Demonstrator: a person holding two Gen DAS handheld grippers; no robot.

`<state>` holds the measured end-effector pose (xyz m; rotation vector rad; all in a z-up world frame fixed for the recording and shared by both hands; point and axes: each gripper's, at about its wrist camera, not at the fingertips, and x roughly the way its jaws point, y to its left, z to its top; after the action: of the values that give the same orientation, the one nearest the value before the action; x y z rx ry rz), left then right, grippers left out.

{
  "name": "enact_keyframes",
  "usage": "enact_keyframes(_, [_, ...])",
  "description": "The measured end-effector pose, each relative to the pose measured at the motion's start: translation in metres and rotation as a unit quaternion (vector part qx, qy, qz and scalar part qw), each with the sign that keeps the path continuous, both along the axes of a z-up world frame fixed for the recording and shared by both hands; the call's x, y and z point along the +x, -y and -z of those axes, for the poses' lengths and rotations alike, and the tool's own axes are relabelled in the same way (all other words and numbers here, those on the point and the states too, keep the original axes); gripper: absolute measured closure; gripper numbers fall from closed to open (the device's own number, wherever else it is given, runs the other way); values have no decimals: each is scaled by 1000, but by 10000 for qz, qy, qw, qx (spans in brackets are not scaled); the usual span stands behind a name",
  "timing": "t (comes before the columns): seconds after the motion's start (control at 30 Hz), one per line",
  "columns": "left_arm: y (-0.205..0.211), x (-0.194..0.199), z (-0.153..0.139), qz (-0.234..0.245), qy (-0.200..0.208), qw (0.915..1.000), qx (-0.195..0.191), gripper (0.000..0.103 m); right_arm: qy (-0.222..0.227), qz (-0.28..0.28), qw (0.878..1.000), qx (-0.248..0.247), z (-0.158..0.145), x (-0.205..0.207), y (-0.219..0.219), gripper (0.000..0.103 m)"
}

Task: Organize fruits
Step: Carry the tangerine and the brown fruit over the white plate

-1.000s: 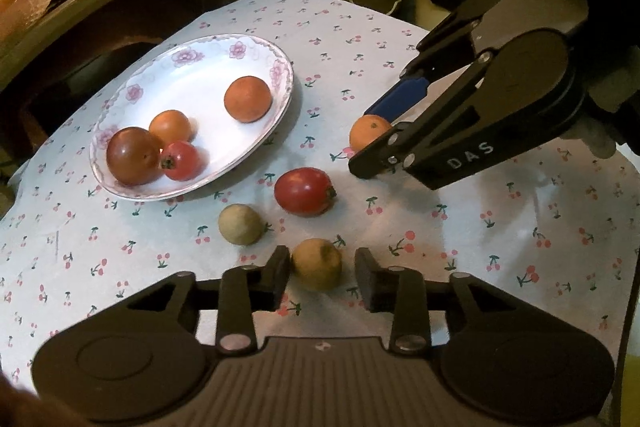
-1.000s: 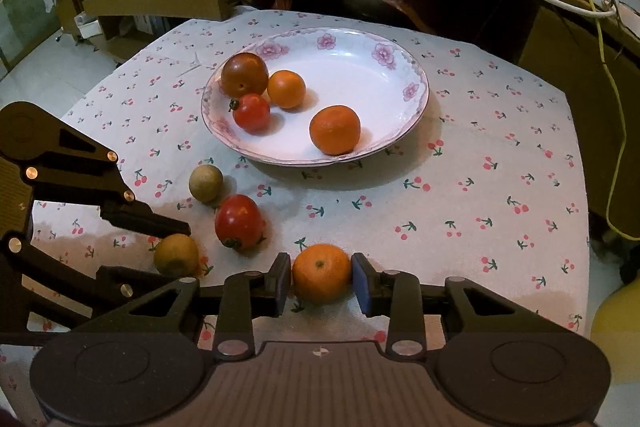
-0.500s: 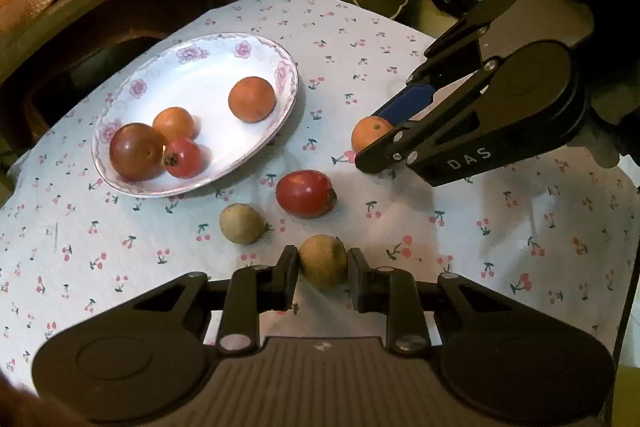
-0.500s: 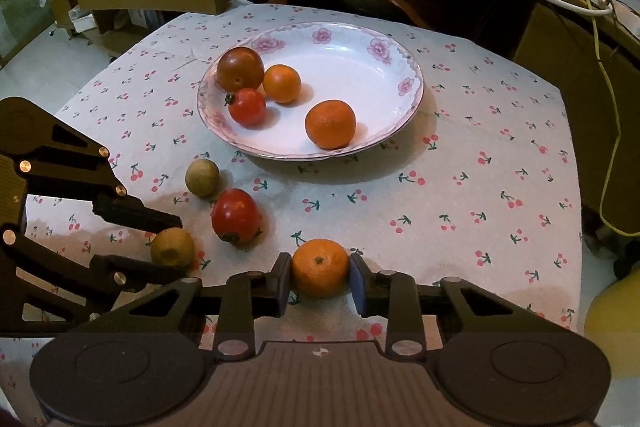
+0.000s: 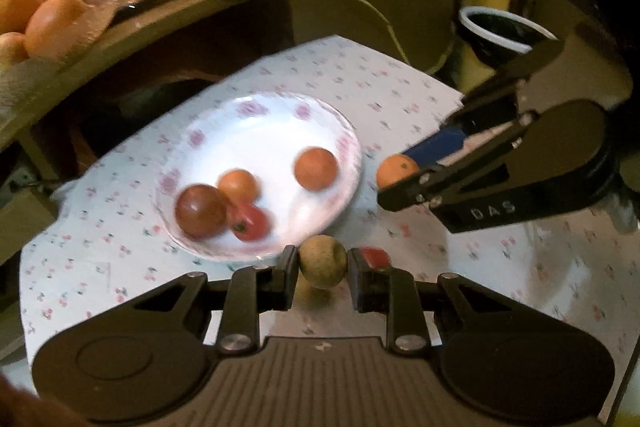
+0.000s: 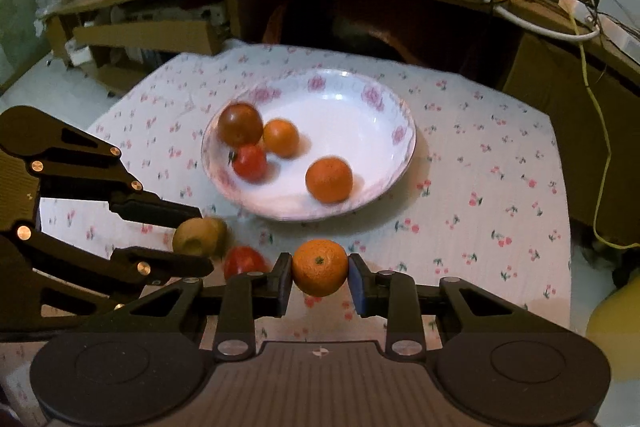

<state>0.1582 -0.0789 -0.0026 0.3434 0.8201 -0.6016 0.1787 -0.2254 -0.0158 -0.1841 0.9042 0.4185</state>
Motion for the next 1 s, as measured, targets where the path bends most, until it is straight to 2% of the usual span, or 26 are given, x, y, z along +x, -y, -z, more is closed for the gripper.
enact_keyframes(0.2, [3, 16, -2, -168, 147, 9997, -42, 71, 42, 213, 9996, 163, -1, 17, -3, 72])
enact_keyframes(0.53, [6, 36, 11, -329, 14, 9995, -30, 71, 126, 108, 9997, 173, 1, 33, -12, 72])
enact_keyframes(1.0, [4, 42, 16, -459, 102, 9989, -35, 70, 137, 191, 9995, 209, 9, 47, -18, 70])
